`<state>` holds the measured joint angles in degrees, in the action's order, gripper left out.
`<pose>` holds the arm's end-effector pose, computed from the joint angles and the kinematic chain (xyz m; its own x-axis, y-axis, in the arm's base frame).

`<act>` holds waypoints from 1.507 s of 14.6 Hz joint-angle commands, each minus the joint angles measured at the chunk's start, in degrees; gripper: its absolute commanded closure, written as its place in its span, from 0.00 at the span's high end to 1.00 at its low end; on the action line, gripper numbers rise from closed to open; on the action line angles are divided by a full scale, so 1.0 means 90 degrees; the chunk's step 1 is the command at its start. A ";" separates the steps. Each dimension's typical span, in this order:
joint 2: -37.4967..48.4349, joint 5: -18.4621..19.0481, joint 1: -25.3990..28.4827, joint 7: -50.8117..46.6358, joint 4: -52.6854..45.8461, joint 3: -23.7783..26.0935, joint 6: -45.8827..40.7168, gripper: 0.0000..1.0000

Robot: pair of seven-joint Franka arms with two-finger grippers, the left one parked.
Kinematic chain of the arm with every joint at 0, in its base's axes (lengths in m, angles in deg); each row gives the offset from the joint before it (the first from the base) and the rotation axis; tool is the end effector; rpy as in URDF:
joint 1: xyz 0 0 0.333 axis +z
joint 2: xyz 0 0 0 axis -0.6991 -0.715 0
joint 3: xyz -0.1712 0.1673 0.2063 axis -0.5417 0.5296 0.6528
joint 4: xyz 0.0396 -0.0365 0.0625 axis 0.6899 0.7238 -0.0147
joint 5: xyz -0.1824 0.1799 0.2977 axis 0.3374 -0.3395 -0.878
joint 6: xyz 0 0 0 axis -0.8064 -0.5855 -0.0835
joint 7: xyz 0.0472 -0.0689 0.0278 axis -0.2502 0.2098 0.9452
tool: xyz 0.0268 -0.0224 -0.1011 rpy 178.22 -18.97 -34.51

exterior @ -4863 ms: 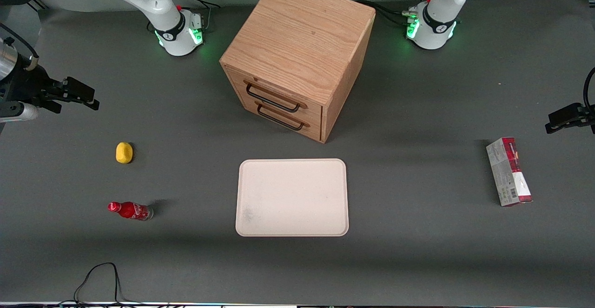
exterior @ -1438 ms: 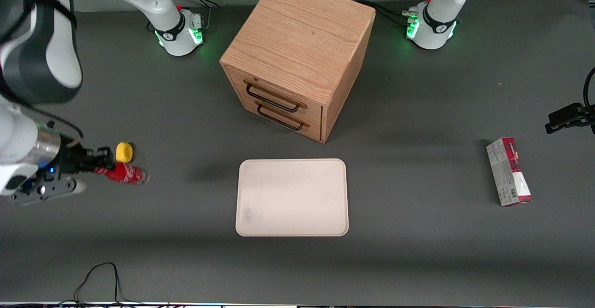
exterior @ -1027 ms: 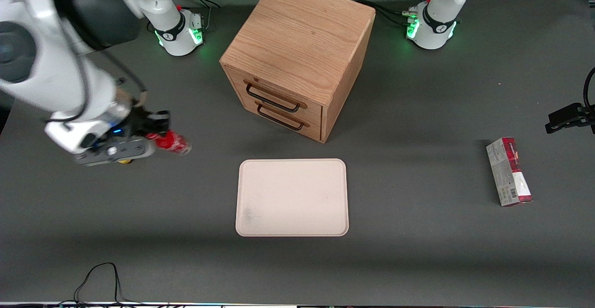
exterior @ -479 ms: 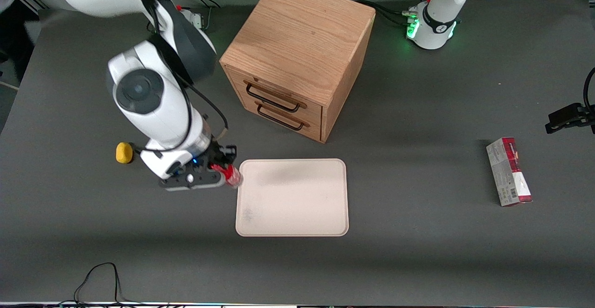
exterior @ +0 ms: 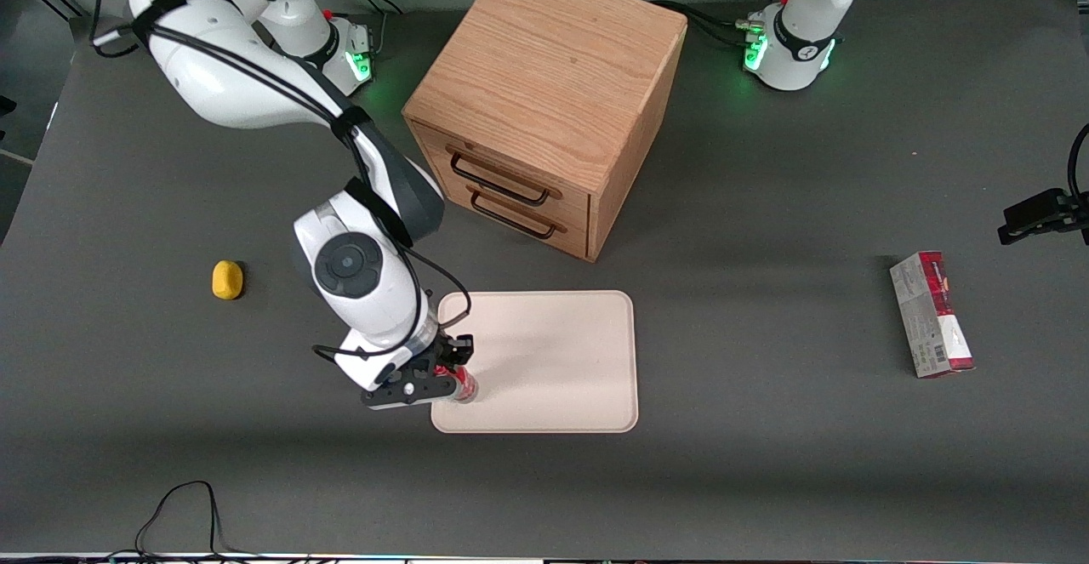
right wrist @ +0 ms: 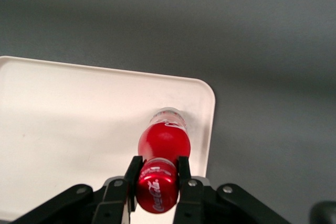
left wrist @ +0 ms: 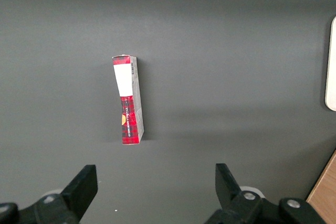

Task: Place coke bottle on tray

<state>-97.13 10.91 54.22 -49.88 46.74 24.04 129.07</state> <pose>0.6928 0.3366 0.3294 0.9840 0.1036 0.1452 0.1088 -0.9937 -0.0283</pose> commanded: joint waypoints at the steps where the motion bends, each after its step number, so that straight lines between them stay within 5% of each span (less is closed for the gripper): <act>1: -0.0110 0.0190 0.0017 -0.0155 -0.0204 0.0086 0.0044 0.68; 2: -0.0100 0.0190 0.0017 -0.0204 -0.0204 0.0086 0.0044 1.00; 6: 0.0221 0.0122 0.0007 -0.0359 -0.0204 0.0086 -0.0141 1.00; 10: 0.1352 -0.0256 -0.0080 -0.0625 -0.0049 -0.0011 -0.1447 1.00; 14: 0.2991 -0.2140 -0.0120 0.0408 0.1081 -0.1521 -0.2094 1.00; 19: 0.4858 -0.2602 -0.0120 0.2370 0.3162 -0.2958 -0.2027 1.00; 22: 0.5144 -0.2564 -0.0120 0.3077 0.3254 -0.3410 -0.2318 1.00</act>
<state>-54.56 -11.03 52.43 -24.95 72.37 -5.24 108.60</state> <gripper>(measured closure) 0.000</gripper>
